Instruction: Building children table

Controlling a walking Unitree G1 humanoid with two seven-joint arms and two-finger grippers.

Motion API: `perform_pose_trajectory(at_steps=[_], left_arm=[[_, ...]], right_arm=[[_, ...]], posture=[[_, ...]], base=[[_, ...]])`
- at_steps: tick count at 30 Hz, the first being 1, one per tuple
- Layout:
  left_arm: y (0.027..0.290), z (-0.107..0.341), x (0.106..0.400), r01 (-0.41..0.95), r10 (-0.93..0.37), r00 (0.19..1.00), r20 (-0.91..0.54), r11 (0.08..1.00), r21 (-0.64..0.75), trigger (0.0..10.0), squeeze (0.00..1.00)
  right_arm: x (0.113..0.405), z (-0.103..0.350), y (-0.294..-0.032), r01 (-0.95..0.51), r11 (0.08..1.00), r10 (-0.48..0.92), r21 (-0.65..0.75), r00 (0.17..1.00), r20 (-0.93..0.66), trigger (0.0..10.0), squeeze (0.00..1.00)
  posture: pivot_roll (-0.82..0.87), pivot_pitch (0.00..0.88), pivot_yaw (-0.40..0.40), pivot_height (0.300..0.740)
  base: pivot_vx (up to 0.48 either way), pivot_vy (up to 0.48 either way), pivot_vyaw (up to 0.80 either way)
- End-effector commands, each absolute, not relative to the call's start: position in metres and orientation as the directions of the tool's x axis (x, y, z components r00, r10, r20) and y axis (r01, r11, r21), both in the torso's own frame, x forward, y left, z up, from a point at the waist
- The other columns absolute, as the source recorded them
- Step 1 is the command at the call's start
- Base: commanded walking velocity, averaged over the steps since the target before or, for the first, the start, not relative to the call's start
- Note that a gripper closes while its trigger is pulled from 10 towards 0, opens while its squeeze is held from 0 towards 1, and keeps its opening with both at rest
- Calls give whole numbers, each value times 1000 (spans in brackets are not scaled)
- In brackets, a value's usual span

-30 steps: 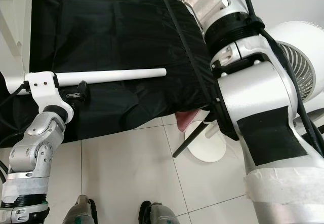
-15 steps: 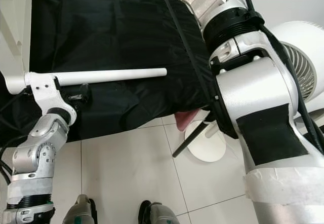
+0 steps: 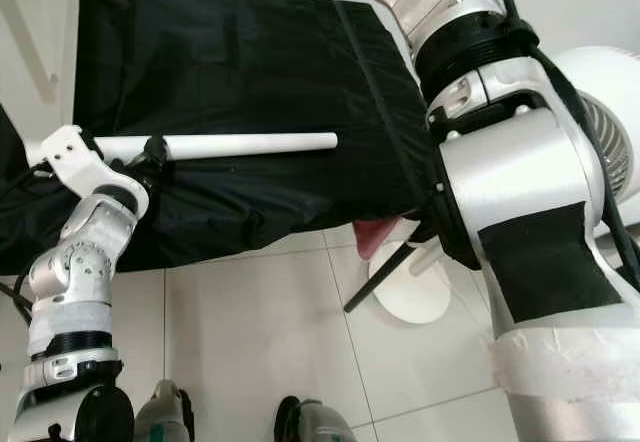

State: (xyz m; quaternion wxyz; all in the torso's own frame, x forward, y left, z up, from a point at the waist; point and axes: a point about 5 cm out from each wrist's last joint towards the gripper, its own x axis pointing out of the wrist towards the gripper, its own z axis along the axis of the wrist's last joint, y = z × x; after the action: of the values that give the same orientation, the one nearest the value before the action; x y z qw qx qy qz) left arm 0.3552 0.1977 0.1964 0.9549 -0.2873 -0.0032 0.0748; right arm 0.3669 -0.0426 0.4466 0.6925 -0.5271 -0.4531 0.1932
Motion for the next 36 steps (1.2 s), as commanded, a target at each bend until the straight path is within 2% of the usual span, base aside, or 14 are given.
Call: perform_pose_trajectory(at_steps=[1,11,15,16,17,18,23,30,31,32,36], left_arm=[[217,200,358,-294,302,950,-82,771,-565,10000,0],[221,216,372,-299,327,942,-73,724,-622,10000,0],[220,223,380,-306,345,935,-87,655,-691,10000,0],[219,229,383,-300,351,933,-77,644,-704,10000,0],[219,233,384,-295,354,933,-68,642,-708,10000,0],[218,237,386,-285,353,934,-58,637,-717,10000,0],[219,243,389,-278,356,933,-47,635,-721,10000,0],[217,265,393,-242,359,933,6,642,-727,10000,0],[214,276,394,-209,357,932,55,658,-723,2000,0],[213,279,394,-208,362,930,70,674,-709,157,0],[212,286,394,-189,364,924,120,704,-684,0,0]], right_arm=[[345,491,-57,323,513,688,-796,399,605,10000,0],[341,498,-63,340,525,681,-780,381,625,10000,0],[339,502,-66,333,547,676,-768,366,640,10000,0],[337,506,-69,323,574,665,-753,352,658,8471,0],[335,508,-71,316,592,657,-741,343,671,8471,0],[334,512,-74,310,613,644,-726,336,687,10000,0],[332,517,-79,303,642,622,-704,331,710,10000,0],[329,528,-101,339,688,550,-642,334,766,10000,0],[328,531,-111,363,698,517,-617,342,785,10000,0],[329,531,-114,368,700,507,-612,347,789,10000,0],[330,531,-118,371,703,495,-606,356,792,10000,0]], posture=[[38,50,-137,740],[32,61,-133,740],[32,67,-129,740],[33,66,-126,740],[33,66,-126,740],[35,68,-123,740],[36,69,-121,740],[40,72,-109,740],[42,73,-110,740],[43,72,-107,740],[41,73,-104,740]], base=[[0,0,0],[0,0,0],[0,0,0],[0,0,0],[0,0,0],[0,0,0],[0,0,0],[0,0,0],[0,0,0],[0,0,0],[0,0,0]])
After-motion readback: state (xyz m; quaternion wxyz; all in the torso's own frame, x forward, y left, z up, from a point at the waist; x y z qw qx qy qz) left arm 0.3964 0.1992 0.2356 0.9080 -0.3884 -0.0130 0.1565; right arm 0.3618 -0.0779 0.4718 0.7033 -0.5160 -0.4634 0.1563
